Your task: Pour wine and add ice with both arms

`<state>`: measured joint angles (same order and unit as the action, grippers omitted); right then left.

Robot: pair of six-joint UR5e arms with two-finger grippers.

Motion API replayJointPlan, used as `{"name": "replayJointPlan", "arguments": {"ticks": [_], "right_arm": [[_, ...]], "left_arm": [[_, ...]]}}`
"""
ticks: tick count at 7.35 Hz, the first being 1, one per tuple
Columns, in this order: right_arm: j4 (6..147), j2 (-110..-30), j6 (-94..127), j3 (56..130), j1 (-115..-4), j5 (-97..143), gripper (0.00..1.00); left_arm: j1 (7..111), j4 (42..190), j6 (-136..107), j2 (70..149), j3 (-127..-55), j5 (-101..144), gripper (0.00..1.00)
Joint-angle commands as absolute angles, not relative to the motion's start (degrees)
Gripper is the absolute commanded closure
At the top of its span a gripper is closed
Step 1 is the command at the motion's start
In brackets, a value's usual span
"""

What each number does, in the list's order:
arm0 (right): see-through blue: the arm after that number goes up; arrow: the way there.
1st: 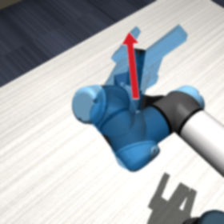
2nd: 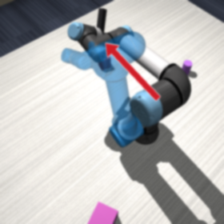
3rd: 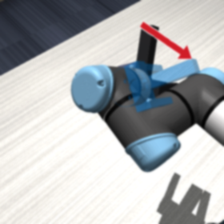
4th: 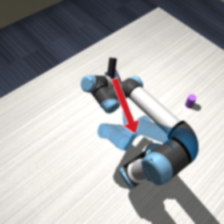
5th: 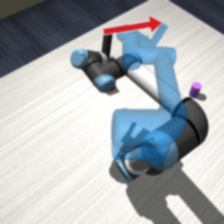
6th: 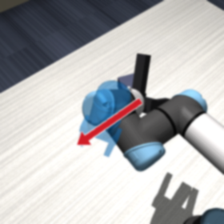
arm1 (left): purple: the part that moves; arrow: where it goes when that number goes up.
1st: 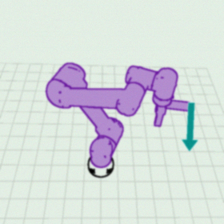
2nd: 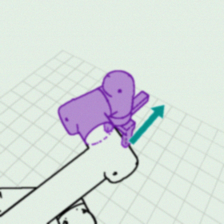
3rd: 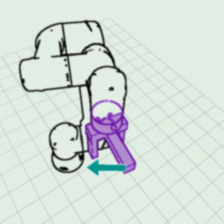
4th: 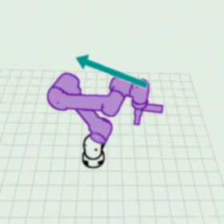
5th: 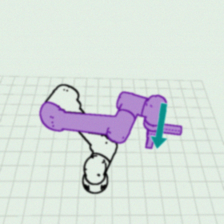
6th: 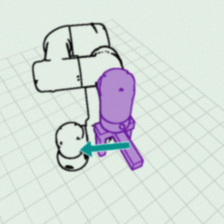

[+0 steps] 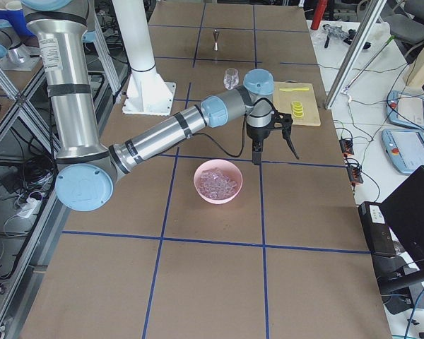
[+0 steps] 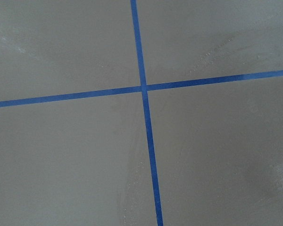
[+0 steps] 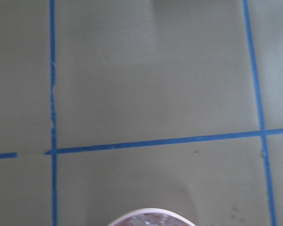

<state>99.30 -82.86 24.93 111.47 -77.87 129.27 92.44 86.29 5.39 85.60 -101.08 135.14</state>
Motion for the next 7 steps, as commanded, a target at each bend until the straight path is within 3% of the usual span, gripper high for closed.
{"name": "replayJointPlan", "arguments": {"ticks": [1, 4, 7], "right_arm": [[111.3, -84.2, -3.9, 107.9, -85.8, 129.6, 0.0], [112.7, -87.5, -11.7, 106.4, -89.3, 132.3, 0.0], [106.6, -87.5, -23.5, 93.8, -91.6, 132.0, 0.0]], "left_arm": [[94.0, 88.7, 9.9, 81.4, -104.5, 135.2, 0.0], [93.6, 95.2, 9.1, 81.6, -101.7, 134.6, 0.0], [93.3, 95.1, 9.2, 83.8, -98.7, 134.4, 0.0]]}}
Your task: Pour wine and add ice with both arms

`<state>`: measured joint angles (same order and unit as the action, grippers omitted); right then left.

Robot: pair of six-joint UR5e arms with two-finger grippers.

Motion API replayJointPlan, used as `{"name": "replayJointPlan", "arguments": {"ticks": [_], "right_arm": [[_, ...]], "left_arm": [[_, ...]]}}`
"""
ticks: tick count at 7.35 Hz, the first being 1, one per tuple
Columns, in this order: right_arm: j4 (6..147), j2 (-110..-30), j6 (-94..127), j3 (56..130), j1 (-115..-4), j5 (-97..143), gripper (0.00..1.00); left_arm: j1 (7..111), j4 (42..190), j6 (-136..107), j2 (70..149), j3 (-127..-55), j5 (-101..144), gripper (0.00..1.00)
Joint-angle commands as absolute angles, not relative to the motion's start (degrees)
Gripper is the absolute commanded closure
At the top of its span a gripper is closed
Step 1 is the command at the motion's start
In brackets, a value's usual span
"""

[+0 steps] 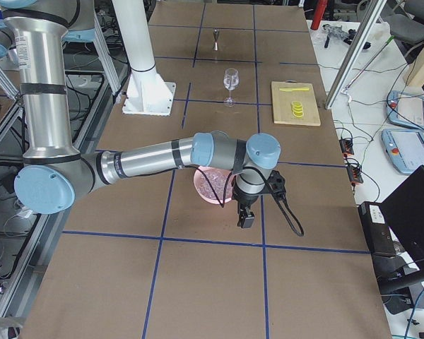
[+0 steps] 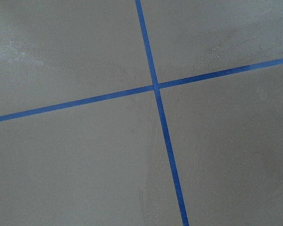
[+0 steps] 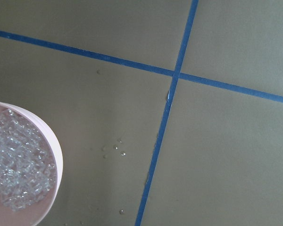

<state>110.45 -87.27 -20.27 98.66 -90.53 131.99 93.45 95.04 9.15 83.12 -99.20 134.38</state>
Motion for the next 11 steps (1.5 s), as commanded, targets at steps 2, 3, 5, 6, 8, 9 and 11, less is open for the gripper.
{"name": "replayJointPlan", "arguments": {"ticks": [2, 3, 5, 6, 8, 9, 11], "right_arm": [[101.4, -87.9, -22.8, 88.7, -91.8, 132.2, 0.0], [101.3, -87.9, -22.7, 88.6, -91.8, 133.2, 0.0], [101.3, -88.2, -22.8, 88.6, -91.8, 136.5, 0.0], [101.3, -88.2, -22.8, 88.7, -91.8, 136.7, 0.0], [101.3, -88.2, -22.9, 88.6, -91.8, 136.8, 0.0], [101.3, -88.2, -22.9, 88.9, -91.8, 136.8, 0.0], [101.3, -88.2, -22.9, 89.3, -91.8, 136.8, 0.0]], "left_arm": [[93.3, 95.1, 9.3, 83.6, -98.6, 134.4, 0.0], [93.2, 95.1, 9.3, 82.4, -98.5, 134.5, 0.0], [92.6, 92.8, 9.3, 80.6, -99.0, 134.5, 0.0], [92.5, 85.9, 9.3, 80.9, -100.9, 134.5, 0.0], [92.4, 84.5, 9.4, 80.7, -101.9, 134.5, 0.0], [91.3, 84.6, 9.3, 80.9, -101.9, 134.5, 0.0], [90.8, 84.6, 9.3, 81.1, -102.0, 134.5, 0.0]]}}
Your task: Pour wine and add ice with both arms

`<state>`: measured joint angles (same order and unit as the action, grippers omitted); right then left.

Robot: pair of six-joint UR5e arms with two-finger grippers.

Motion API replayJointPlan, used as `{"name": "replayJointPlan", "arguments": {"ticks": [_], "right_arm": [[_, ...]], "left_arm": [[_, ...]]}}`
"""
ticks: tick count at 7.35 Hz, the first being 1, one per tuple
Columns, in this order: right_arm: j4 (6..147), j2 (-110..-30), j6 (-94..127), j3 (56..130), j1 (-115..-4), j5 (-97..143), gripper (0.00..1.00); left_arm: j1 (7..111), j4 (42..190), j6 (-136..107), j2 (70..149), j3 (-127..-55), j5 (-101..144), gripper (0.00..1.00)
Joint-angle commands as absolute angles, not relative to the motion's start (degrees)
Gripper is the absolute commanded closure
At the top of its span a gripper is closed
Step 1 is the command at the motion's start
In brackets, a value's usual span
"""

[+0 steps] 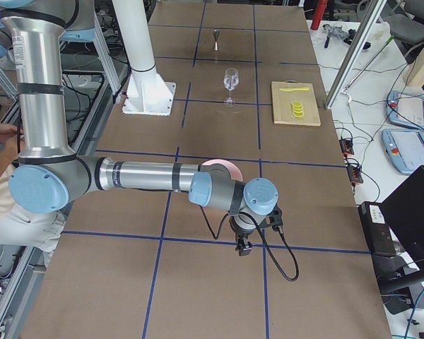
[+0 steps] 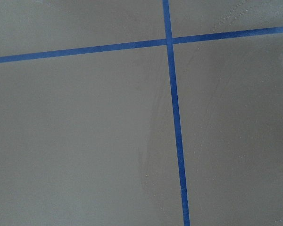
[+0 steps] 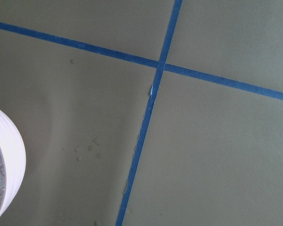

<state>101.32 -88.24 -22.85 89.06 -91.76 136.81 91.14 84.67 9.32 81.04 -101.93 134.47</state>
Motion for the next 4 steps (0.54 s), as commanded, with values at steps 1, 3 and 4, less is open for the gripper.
{"name": "replayJointPlan", "arguments": {"ticks": [1, 3, 4], "right_arm": [[101.3, -88.2, -22.9, 89.4, -91.8, 137.1, 0.0], [96.6, -88.2, -18.6, 89.1, -91.8, 137.2, 0.0], [92.6, -88.4, -12.5, 89.2, -91.8, 136.5, 0.0]], "left_arm": [[90.8, 84.6, 9.3, 81.2, -102.1, 134.5, 0.0], [90.3, 84.7, 9.3, 81.4, -102.1, 134.5, 0.0], [90.2, 84.7, 9.3, 81.4, -102.2, 134.5, 0.0]]}}
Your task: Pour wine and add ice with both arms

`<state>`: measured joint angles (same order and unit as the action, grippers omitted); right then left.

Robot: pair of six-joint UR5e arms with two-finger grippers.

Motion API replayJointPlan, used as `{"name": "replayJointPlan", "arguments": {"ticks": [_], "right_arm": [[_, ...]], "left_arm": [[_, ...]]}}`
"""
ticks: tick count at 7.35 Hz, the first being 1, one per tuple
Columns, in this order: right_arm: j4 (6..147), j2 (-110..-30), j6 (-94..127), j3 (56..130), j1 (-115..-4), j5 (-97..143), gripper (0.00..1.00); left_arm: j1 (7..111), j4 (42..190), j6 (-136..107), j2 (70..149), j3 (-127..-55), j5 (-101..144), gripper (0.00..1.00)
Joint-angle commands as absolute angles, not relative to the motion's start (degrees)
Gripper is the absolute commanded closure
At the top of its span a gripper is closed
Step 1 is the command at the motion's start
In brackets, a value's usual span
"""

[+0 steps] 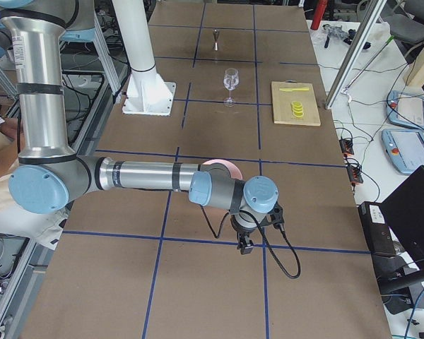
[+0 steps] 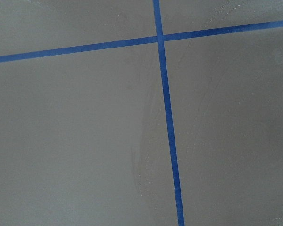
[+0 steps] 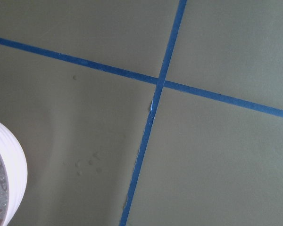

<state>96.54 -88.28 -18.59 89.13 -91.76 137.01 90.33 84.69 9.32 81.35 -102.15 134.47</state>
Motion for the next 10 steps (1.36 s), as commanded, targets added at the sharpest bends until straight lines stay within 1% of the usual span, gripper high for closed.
{"name": "replayJointPlan", "arguments": {"ticks": [1, 4, 6, 8, 10], "right_arm": [[86.4, -90.4, -11.3, 89.2, -91.5, 132.1, 0.0], [81.9, -90.6, -4.1, 89.8, -89.4, 130.3, 0.0], [82.7, -90.4, 2.2, 93.0, -87.1, 130.3, 0.0], [94.2, -89.7, 2.4, 99.8, -86.2, 130.3, 0.0], [94.8, -91.4, -1.7, 100.5, -86.2, 130.2, 0.0]], "left_arm": [[90.2, 84.6, 9.3, 81.4, -102.2, 134.5, 0.0], [90.2, 84.6, 9.3, 81.4, -102.3, 134.5, 0.0], [90.2, 84.6, 9.3, 81.4, -102.3, 134.5, 0.0], [90.1, 84.6, 9.3, 81.4, -102.3, 134.5, 0.0], [90.2, 84.6, 9.3, 81.5, -102.1, 134.5, 0.0]]}}
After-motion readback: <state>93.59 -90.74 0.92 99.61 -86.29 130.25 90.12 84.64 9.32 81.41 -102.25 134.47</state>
